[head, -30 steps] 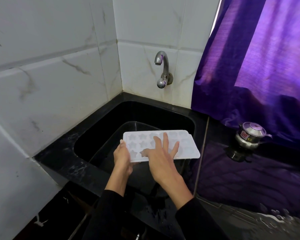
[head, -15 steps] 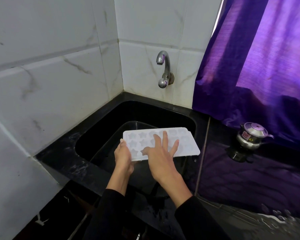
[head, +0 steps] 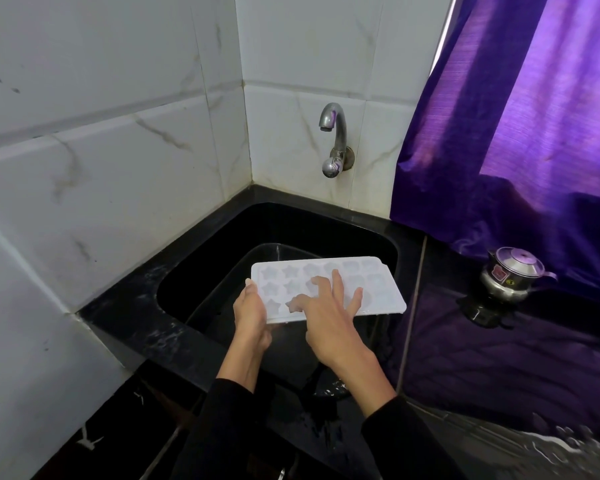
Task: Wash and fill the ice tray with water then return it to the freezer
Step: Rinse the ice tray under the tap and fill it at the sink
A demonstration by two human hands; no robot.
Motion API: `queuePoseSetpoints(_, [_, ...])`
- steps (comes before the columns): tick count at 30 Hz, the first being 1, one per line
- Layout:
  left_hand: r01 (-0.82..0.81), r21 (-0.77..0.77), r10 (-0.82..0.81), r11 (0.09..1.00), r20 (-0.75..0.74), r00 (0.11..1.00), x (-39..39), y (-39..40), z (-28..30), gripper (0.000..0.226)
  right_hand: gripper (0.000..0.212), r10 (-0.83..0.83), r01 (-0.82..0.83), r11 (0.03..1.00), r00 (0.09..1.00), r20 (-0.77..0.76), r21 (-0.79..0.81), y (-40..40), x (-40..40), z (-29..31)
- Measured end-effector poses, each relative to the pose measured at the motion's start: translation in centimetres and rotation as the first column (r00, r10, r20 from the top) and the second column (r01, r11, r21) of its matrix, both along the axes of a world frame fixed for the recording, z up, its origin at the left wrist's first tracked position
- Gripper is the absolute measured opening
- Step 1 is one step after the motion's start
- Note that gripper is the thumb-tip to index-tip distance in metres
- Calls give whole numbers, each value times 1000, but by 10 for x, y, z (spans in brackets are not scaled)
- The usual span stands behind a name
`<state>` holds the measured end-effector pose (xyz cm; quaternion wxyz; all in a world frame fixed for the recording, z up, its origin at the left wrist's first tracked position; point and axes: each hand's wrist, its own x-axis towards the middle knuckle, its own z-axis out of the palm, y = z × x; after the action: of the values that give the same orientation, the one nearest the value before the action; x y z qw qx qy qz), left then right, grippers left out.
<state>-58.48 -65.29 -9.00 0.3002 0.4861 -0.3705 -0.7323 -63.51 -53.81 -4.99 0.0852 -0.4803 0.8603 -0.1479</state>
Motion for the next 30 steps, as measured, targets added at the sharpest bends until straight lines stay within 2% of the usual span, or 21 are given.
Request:
queuePoseSetpoints(3, [4,6,-4,1000,1,1000,0,-1,0,39,72,-3,5,998,999,38,-60,0,0,0])
queuePoseSetpoints(8, [-14,6,14,1000,-10,1000,-1,1,-1,43,72,98,-101,991,995,-33,-85,-7,8,5])
queuePoseSetpoints(13, [-6,-2,6,1000,4,1000,0,3,-1,47,56,139,-139,990,986,-90,2,-14,15,0])
queuePoseSetpoints(21, [-9,4,9,1000,0,1000,0,3,-1,43,35,139,-139,990,981,-137,7,-21,13,-7])
queuePoseSetpoints(25, [-19,18,19,1000,6,1000,1,3,-2,44,36,145,-146,989,980,-140,3,-21,15,-7])
queuePoseSetpoints(30, [-20,32,19,999,9,1000,2,1,-2,48,52,132,-133,991,985,-110,-2,-17,15,-9])
